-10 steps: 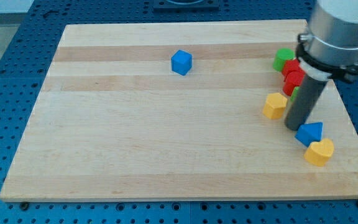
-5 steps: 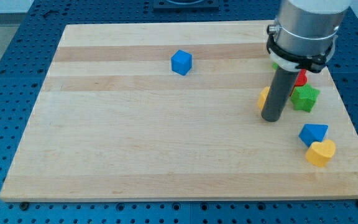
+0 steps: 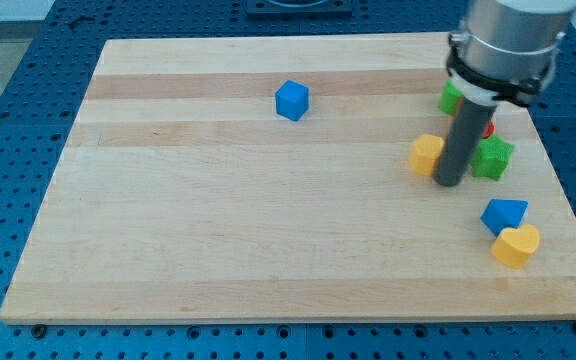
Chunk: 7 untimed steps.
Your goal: Push the yellow hexagon to the blue cube
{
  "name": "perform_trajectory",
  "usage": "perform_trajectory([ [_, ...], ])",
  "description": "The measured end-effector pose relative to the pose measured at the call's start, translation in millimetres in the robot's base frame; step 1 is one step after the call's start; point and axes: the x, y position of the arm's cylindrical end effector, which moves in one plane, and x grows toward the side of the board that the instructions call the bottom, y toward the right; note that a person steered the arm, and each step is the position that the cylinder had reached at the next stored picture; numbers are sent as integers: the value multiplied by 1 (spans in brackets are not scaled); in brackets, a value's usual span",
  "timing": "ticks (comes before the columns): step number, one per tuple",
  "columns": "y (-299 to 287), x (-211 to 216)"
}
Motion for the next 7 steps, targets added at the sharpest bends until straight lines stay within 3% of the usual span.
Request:
perform_trajectory([
  [3,-58,-57],
  [5,-13,-58],
  [7,-6,-83],
])
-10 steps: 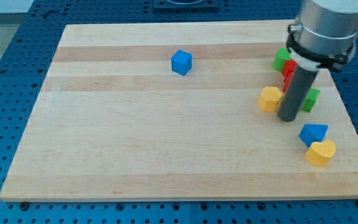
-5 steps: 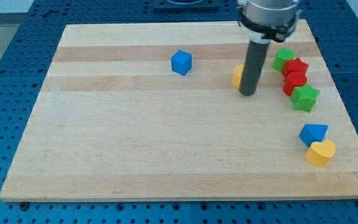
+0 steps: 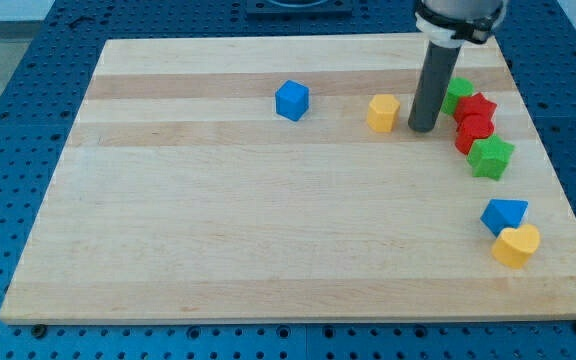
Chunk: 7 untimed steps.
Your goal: Push the yellow hexagon to the blue cube
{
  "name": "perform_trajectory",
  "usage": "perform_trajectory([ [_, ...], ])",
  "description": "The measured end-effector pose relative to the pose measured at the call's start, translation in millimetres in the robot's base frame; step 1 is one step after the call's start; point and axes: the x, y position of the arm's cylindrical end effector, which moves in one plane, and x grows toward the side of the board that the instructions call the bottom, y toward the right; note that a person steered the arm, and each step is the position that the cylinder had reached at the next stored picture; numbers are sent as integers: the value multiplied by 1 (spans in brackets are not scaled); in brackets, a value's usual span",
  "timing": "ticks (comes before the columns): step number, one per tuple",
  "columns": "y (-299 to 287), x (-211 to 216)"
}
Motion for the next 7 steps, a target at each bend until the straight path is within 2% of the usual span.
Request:
perform_trajectory([
  [1,-13,-17],
  [2,-29,-14],
  [3,-56,13],
  [4,-85,22],
  [6,-126,13],
  [7,-127,10],
])
